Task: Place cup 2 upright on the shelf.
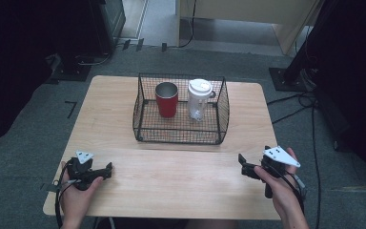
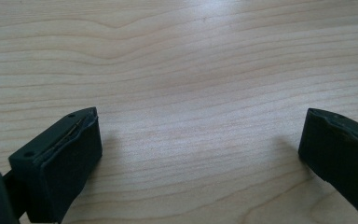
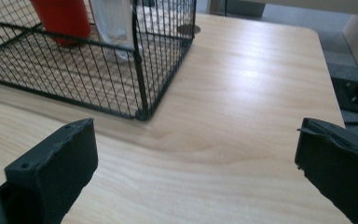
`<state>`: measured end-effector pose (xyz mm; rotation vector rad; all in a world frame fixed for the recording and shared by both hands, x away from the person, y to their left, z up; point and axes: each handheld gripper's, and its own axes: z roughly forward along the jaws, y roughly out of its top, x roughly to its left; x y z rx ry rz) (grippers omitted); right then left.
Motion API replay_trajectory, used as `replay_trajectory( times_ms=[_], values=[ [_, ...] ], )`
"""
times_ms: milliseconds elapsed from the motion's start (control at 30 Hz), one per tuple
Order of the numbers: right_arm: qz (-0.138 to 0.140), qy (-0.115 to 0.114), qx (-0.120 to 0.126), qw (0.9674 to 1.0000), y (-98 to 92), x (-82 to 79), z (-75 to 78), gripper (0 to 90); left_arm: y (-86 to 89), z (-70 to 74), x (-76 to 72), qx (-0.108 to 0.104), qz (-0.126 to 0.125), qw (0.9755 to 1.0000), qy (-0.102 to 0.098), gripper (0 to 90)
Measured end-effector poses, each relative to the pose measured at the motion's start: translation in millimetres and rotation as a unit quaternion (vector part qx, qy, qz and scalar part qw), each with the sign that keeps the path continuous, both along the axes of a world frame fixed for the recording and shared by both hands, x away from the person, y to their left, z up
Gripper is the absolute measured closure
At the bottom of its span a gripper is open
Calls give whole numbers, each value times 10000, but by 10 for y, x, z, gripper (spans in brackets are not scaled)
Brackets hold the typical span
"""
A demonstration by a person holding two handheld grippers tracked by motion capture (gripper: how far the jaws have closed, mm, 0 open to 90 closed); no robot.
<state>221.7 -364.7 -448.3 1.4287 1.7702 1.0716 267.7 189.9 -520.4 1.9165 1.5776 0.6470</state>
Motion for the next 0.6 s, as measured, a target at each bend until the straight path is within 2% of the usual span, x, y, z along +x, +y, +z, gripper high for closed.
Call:
replay_trajectory(
  times_ms=[167, 400, 600],
  values=[
    [-34, 92, 36, 9999, -99, -83, -136, 0, 0, 0, 0, 1, 1, 10000, 0, 0],
    [-220, 235, -262, 9991, -258, -193, -348, 0, 0, 0, 0, 1, 0, 10000, -1, 0],
    [-302, 311, -249, 9987, -389, -279, -465, 0, 0, 0, 0, 1, 2, 10000, 1, 0]
  ],
)
